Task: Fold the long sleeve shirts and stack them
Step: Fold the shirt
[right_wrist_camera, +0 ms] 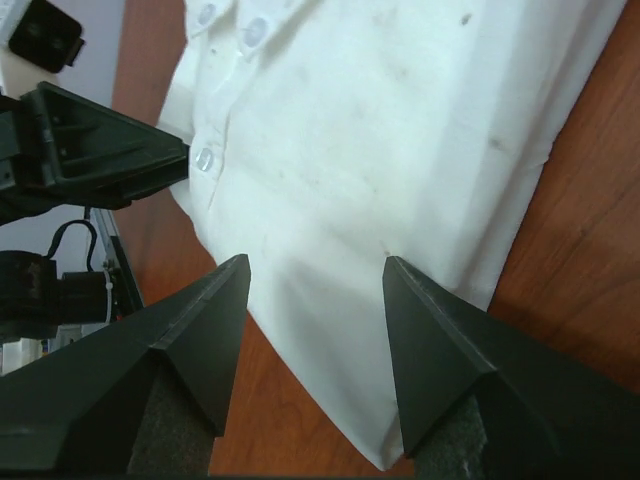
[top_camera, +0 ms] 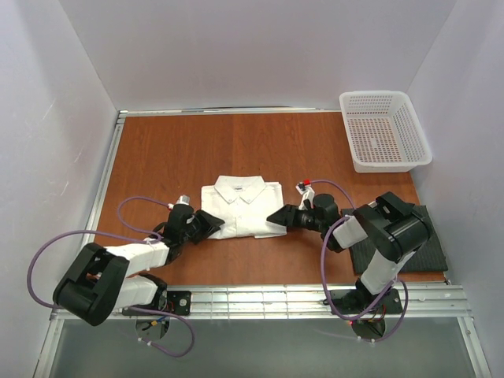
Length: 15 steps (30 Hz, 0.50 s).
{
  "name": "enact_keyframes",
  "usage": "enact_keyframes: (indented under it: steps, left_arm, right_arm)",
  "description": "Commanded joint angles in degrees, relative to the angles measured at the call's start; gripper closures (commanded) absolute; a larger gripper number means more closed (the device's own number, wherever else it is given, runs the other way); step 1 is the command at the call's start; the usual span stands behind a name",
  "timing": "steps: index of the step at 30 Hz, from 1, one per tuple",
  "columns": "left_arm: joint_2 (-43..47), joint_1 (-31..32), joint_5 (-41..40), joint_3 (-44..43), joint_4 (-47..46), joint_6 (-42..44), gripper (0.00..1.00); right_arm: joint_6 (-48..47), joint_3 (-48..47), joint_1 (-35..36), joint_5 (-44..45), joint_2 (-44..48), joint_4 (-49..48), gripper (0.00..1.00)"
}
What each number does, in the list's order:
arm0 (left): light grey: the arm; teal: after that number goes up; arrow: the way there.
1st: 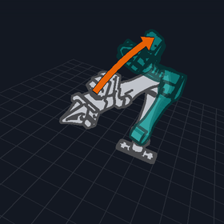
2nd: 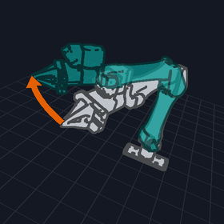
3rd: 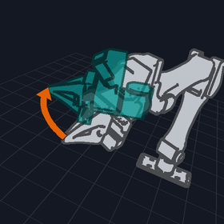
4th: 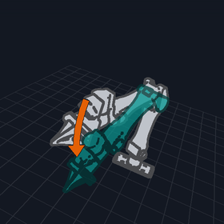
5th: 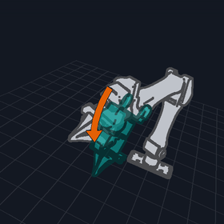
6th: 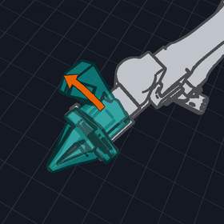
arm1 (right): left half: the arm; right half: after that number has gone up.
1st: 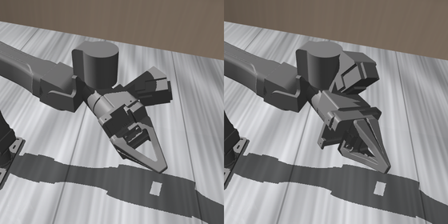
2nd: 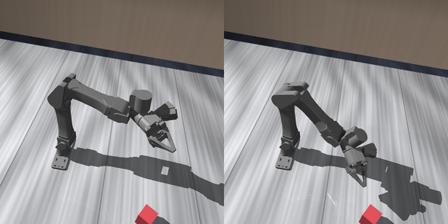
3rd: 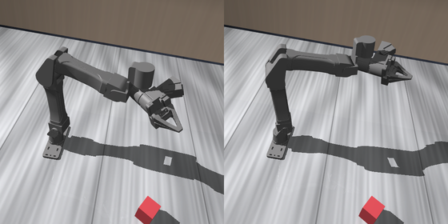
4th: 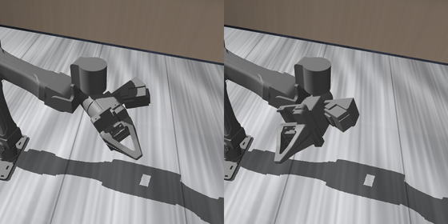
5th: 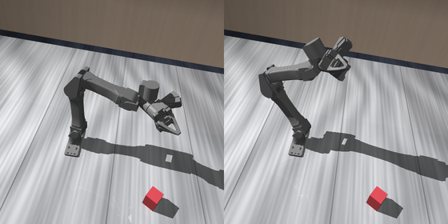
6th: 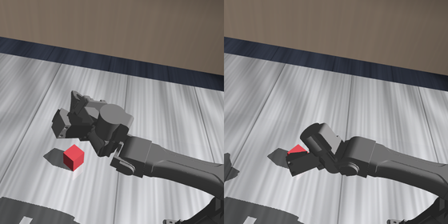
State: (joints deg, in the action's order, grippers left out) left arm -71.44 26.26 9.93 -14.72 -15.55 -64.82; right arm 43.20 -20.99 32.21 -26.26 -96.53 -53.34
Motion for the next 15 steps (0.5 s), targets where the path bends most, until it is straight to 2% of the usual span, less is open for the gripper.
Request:
enact_keyframes:
  steps: [1, 6, 9, 10, 13, 15]
  left_arm:
    - [2.26, -1.21, -4.48, 4.87, -0.45, -5.31, 0.7]
    - [9.64, -1.74, -6.77, 2.51, 7.44, -3.13, 0.68]
    - [13.25, -1.74, -8.88, -3.11, 11.14, 1.35, 0.6]
    - [12.65, -1.91, -9.14, -4.95, 11.77, 2.75, 0.54]
    - [8.79, -2.09, -8.97, -11.37, 12.04, 6.62, 0.48]
    - [2.99, -2.61, -7.75, -15.31, 10.73, 8.29, 0.47]
  right_arm:
    - [0.13, 3.67, -1.35, 0.77, -2.43, -14.07, 0.49]
    - [-1.62, 3.77, -3.2, -1.42, 2.39, -10.66, 0.49]
    - [-4.61, -1.4, -3.29, -1.6, 7.49, -2.31, 0.47]
    - [-4.88, -4.29, -3.29, -1.77, 8.19, -0.99, 0.47]
    - [-6.37, -9.84, -3.47, -2.04, 7.77, 3.06, 0.47]
    - [-6.72, -15.2, -3.82, -2.13, 4.52, 4.21, 0.48]
